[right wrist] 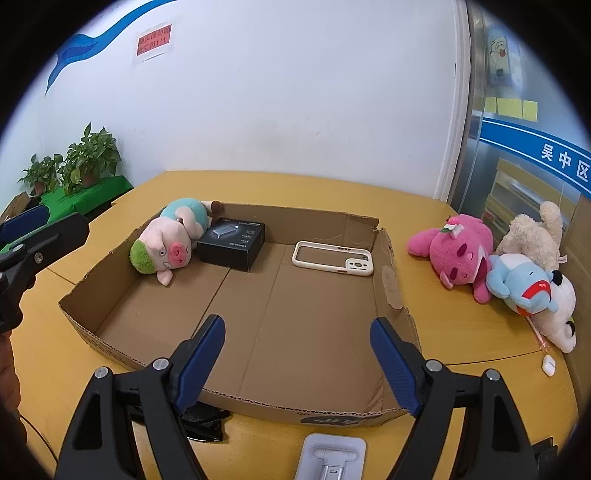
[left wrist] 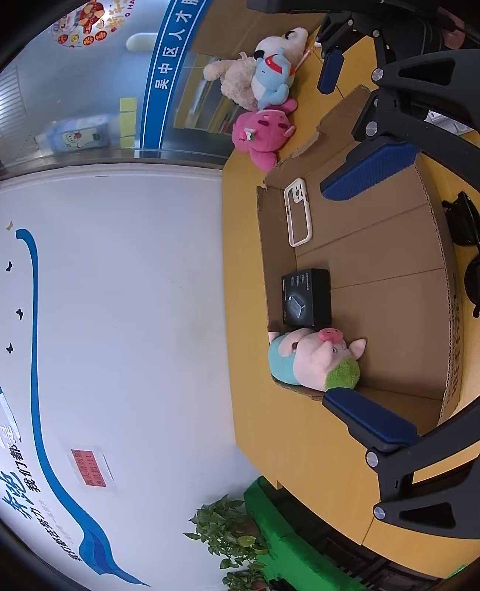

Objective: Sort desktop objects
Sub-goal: 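Move the right gripper down to the white phone stand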

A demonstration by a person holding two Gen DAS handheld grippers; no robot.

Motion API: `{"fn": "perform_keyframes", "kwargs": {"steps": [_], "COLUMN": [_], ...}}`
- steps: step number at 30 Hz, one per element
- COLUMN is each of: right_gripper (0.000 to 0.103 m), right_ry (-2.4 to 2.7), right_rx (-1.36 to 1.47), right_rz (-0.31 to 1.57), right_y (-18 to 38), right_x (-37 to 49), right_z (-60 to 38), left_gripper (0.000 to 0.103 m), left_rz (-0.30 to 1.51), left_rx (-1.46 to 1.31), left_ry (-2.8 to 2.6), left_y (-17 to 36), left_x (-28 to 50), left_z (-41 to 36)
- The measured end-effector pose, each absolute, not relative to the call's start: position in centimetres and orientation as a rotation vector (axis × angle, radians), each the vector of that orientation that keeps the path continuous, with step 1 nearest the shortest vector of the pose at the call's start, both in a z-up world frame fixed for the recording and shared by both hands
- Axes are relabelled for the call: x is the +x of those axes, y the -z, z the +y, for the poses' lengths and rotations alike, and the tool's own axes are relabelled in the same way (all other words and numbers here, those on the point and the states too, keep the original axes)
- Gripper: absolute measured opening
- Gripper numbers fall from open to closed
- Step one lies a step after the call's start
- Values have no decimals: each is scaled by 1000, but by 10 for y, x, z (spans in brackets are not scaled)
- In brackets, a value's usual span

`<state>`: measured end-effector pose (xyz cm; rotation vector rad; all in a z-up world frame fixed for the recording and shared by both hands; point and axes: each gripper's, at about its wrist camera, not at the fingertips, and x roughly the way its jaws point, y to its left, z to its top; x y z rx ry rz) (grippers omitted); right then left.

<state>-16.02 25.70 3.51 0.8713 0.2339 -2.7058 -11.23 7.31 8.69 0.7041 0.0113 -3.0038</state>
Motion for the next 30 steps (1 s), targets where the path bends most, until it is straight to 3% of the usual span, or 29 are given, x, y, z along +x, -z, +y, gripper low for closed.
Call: {"fn": "perform_keyframes", "kwargs": {"steps": [10,17,28,30], "right_gripper": [81,81,79,72], "right_ry": [2655,2479,2442,2451], "right_rx": [902,1099,1268,1283], "right_rz": [172,111,243,275], "right_y": [-19,38,88,90], "right_x": [-153,-125,-110,-113], "right_z": [278,323,324,322], "left_gripper": [103,103,103,103], "left_rz": [-9,-41,245,277], "left_rx": [796,989,1296,1326], "left_ry": [3034,3089,3194,3189], "left_y": [-62,-9,38,41], "left_x": [-114,-89,-71,-72], "left_z": [79,76,97,97]}}
